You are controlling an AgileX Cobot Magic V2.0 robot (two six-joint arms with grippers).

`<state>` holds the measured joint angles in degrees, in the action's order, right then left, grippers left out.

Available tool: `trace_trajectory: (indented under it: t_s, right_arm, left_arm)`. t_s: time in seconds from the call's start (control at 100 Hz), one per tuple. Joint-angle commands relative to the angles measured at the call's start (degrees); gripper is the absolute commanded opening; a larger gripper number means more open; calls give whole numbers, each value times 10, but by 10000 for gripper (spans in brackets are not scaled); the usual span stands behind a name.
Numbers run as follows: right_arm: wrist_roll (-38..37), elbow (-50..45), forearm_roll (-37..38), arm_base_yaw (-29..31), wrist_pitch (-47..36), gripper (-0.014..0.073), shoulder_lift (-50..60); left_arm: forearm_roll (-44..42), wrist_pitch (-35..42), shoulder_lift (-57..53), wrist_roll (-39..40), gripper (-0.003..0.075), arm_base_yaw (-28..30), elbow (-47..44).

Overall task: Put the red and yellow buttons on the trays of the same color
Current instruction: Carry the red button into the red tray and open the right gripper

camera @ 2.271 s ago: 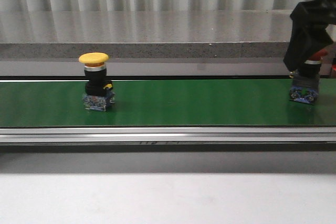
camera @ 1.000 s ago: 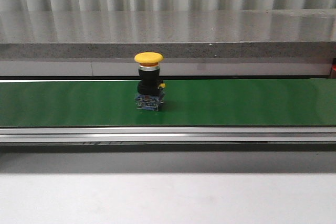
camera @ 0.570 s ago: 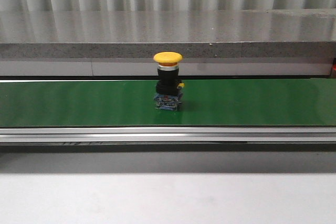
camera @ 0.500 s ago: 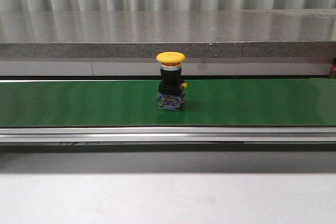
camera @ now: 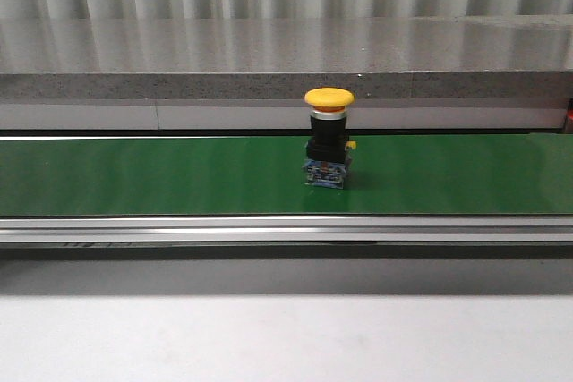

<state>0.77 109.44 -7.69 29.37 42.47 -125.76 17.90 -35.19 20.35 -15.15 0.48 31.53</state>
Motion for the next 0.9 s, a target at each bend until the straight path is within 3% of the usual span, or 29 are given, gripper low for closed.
trace_trajectory:
  t_s: [0.0, 0.55, 0.62, 0.79, 0.89]
  right_arm:
    - [1, 21, -17, 10, -31, 102, 23]
    - [1, 21, -30, 12, -54, 111, -13]
    - [1, 21, -30, 12, -54, 169, -15]
    - [1, 21, -31, 12, -55, 472, -15]
    - [1, 21, -31, 12, -59, 573, -14]
  left_arm:
    - [10, 39, 4, 2, -20, -4, 15]
    - [10, 39, 4, 2, -20, -4, 15]
    - [10, 39, 4, 2, -20, -4, 15]
    - [10, 39, 4, 2, -20, -4, 15]
    - [10, 39, 4, 2, -20, -4, 15]
